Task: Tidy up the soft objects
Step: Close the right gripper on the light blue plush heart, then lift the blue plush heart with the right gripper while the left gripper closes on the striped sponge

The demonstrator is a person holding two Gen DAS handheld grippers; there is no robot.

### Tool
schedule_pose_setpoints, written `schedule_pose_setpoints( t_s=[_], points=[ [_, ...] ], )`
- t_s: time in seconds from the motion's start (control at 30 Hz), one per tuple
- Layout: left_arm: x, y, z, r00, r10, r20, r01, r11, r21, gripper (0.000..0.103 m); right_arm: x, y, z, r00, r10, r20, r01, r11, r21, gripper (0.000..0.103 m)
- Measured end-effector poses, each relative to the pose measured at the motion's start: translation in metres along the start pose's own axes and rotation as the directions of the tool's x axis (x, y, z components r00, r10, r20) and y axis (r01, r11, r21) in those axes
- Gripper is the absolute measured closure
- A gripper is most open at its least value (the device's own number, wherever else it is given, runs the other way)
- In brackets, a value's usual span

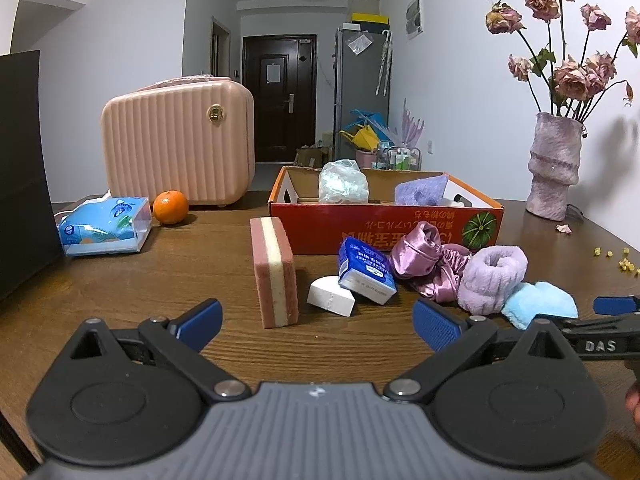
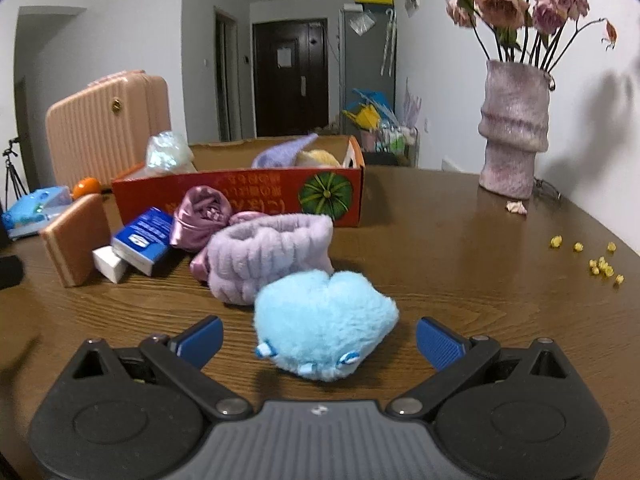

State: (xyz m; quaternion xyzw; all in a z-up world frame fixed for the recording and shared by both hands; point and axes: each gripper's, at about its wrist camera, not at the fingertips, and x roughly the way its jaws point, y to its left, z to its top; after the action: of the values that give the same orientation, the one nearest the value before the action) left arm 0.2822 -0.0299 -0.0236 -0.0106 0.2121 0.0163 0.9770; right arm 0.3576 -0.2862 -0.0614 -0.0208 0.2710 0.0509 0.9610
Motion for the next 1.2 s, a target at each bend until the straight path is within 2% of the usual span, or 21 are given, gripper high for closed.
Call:
schedule_pose_setpoints(
  t_s=[0.33, 0.47, 0.73, 0.93, 1.2],
  points=[
    [0.003, 0.0, 0.0, 1.0, 0.005, -0.01, -0.005, 1.0, 0.0, 0.0, 0.03, -0.002, 0.008, 0.997, -0.009, -0.076, 0.011, 1.0, 0.02, 0.0],
    [0.004, 0.0, -0.001, 1.0, 0.007, -0.013, -0.007, 1.0, 0.001, 0.0, 0.038, -0.003, 0.011, 0.996, -0.009, -0.089, 0.012, 1.0, 0.027, 0.008],
    [0.005, 0.0, -0.002, 1.0, 0.008, -0.02, -0.008, 1.0, 0.002, 0.0, 0.046, -0.002, 0.015, 0.994, -0.011, -0.106, 0.015, 0.999, 0.034, 0.017],
    [0.005, -0.001, -0.002, 1.0, 0.008, -0.021, -0.008, 1.0, 0.003, 0.0, 0.04, -0.002, 0.014, 0.997, -0.01, -0.07, 0.012, 0.999, 0.033, 0.021],
    [0.005, 0.001, -0.003, 1.0, -0.002, -0.017, 0.002, 1.0, -0.004, 0.0, 0.016, -0.001, 0.014, 0.998, -0.015, 0.055, 0.013, 0.999, 0.037, 0.021]
  ],
)
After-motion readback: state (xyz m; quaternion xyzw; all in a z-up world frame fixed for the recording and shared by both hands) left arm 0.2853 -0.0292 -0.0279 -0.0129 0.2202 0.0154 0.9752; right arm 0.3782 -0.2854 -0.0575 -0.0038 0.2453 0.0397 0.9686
